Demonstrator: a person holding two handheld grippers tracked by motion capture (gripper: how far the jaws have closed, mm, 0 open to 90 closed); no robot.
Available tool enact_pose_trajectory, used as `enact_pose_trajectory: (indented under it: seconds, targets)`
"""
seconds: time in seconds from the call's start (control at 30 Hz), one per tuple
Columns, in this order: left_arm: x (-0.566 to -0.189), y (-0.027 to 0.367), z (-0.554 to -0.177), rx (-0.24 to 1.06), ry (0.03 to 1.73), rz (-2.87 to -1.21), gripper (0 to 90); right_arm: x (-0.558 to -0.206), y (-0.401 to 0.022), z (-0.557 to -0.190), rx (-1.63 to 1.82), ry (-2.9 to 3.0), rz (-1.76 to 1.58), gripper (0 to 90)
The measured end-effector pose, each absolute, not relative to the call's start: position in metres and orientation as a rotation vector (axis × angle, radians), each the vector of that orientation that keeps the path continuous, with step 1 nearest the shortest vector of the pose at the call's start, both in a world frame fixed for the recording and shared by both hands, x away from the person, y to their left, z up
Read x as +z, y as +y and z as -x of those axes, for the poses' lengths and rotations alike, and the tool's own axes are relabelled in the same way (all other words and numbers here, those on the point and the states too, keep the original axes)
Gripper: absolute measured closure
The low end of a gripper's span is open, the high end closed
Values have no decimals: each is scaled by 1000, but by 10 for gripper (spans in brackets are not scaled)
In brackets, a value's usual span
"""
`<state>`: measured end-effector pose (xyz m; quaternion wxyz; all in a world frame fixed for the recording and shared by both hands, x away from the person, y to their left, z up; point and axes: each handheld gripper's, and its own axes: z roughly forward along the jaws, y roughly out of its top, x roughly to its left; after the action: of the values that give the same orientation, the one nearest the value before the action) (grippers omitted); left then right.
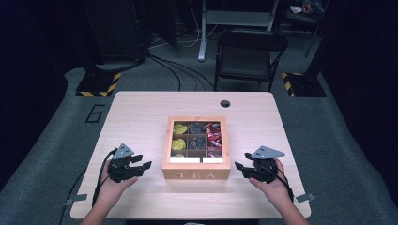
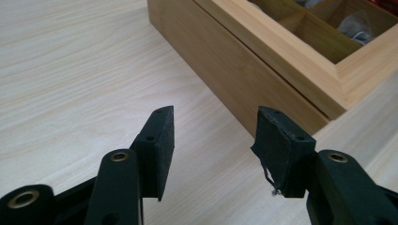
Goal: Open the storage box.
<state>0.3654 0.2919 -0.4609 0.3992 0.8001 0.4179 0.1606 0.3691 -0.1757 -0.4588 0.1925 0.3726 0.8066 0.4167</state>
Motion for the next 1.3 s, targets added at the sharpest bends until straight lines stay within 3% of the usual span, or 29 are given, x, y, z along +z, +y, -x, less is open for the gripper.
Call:
enact_pose_trajectory:
  seconds: [0.47,1.3]
  targets:
    - [-458,279,-352,350,981,-2043,553,-458,-176,-357,1221,2264,-1006,495]
    - [-469,251,-350,280,893,-2096,624,-466,-170,-352,1249,2273,-1001,485]
